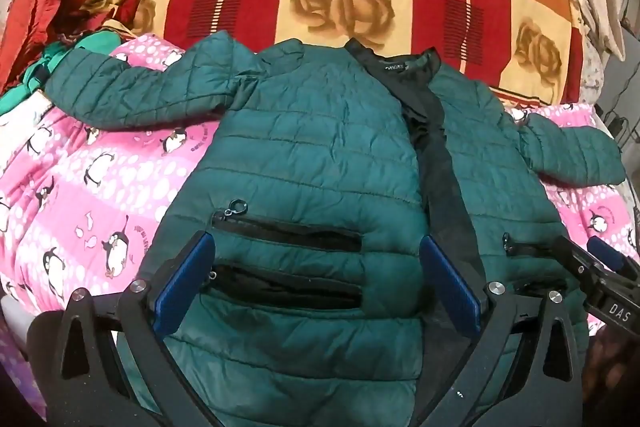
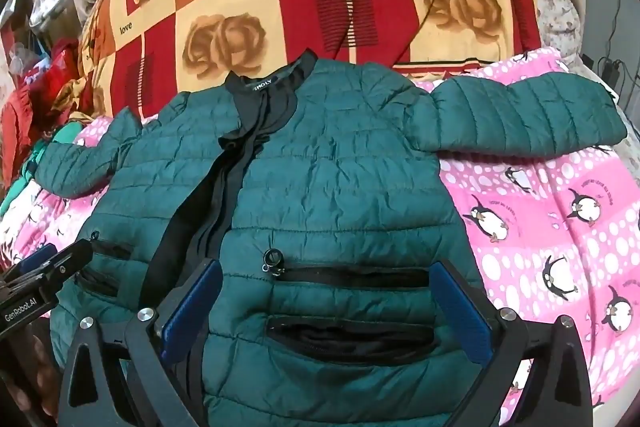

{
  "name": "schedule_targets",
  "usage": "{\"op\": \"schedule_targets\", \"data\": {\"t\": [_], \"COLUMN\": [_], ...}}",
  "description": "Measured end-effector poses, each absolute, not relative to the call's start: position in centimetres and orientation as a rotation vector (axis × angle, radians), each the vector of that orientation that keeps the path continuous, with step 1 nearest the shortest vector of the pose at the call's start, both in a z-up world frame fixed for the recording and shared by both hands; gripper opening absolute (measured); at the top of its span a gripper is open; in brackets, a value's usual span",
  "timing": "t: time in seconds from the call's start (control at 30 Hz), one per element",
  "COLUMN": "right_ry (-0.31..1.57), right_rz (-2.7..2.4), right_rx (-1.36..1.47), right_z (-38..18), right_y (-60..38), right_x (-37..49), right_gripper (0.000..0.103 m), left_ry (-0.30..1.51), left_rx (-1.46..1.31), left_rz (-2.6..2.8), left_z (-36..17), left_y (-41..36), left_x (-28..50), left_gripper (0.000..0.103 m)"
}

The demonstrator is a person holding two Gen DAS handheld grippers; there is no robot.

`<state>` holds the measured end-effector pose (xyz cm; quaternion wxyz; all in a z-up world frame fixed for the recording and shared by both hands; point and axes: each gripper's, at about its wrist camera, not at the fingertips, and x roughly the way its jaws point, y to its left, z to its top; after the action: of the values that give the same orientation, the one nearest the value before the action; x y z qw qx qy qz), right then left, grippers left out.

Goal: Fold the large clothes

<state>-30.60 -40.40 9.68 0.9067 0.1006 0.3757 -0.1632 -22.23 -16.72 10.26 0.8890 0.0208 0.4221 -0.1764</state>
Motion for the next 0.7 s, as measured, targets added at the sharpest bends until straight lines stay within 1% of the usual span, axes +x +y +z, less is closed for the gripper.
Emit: {"op": "schedule_targets", "data": {"t": [0.7], "right_ry": [0.802], "right_rz": [-0.352], "right_rx": [0.218], "right_z": [8.5], "right_y": [-40.9], "right_x": [-30.5], "right_gripper": [0.103], "left_ry": [0.871], "left_rx": [0.101], "left_rz": [-0.350], "left_z": [9.3], "left_y": [-17.4], "left_x": [-22.2], "left_gripper": [0.102]}}
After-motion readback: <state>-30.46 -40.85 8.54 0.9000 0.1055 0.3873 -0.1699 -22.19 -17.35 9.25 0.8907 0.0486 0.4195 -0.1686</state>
